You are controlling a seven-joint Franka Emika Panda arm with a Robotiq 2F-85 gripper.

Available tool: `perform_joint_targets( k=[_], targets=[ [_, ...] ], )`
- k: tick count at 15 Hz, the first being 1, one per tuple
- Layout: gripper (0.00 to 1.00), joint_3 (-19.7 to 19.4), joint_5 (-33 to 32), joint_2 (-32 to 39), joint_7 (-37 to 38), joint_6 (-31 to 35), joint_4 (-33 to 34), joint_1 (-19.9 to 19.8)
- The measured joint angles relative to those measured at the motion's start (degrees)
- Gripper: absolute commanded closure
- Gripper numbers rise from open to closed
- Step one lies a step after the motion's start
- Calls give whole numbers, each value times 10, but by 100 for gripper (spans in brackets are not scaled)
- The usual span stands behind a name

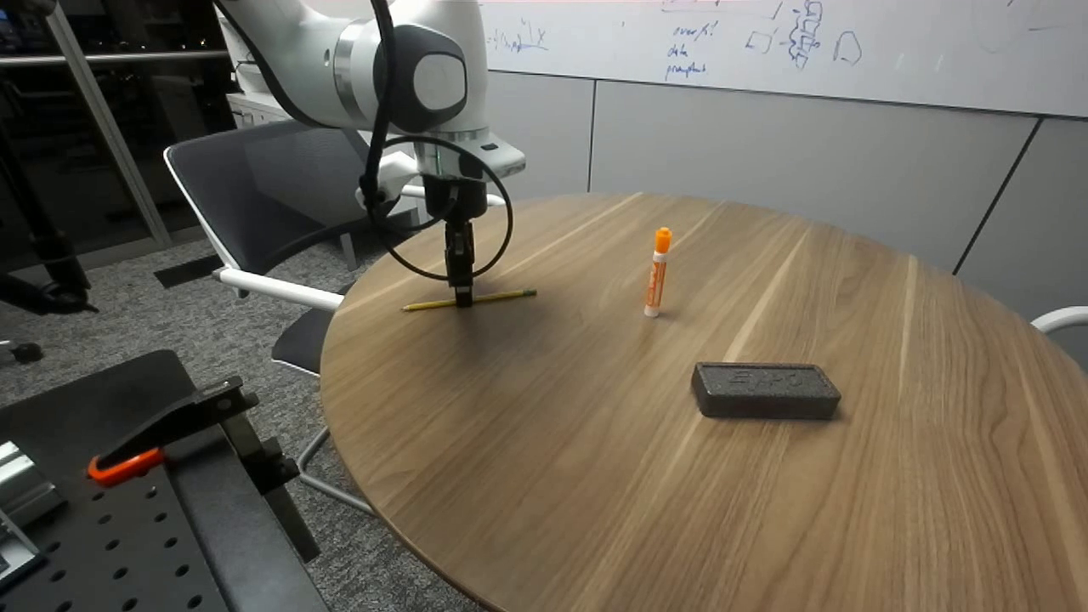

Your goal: Move the pencil to the right

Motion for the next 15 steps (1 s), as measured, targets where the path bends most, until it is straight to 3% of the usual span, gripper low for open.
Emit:
perform_joint_targets(
  k=[2, 10, 15],
  targets=[
    [99, -1, 0, 2, 4, 0, 6, 0],
    [98, -2, -1, 0, 12, -26, 21, 0],
    [98, -15, -32, -115, -15, -42, -94, -8]
  ],
)
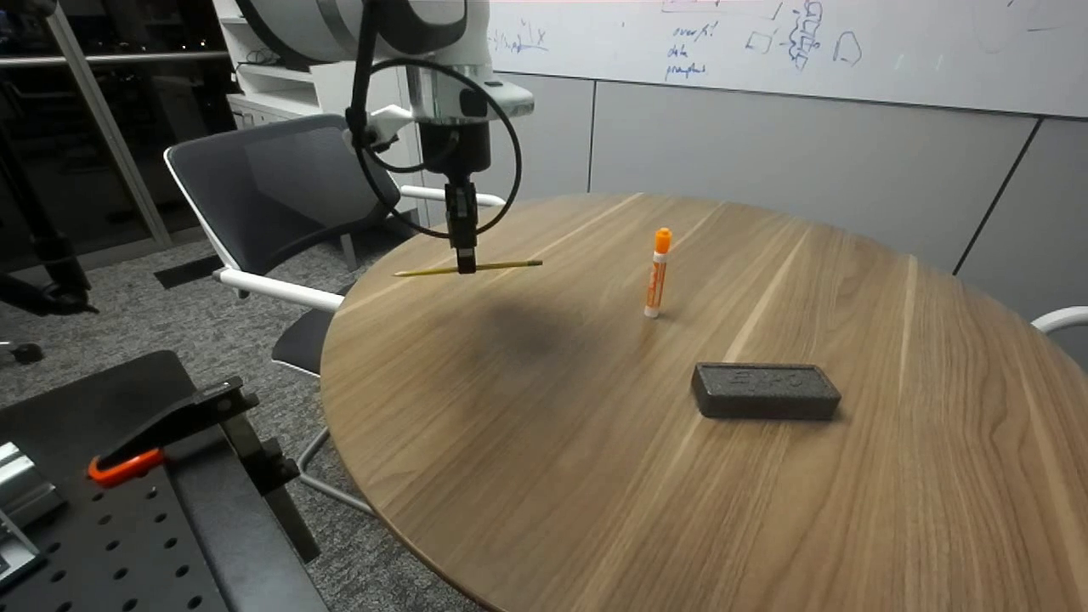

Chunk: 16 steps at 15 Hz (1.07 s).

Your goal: Move the pencil to the right

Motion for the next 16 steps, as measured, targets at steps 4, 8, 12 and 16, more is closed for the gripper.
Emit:
perform_joint_targets(
  k=[4, 8, 12, 16],
  targets=[
    [98, -38, -63, -84, -31, -1, -126, -26],
    [98, -65, -104, -113, -49, 47, -206, -71],
    [98, -68, -105, -90, -51, 56, -195, -95],
    [98, -68, -105, -29, -48, 56, -142, -96]
  ],
)
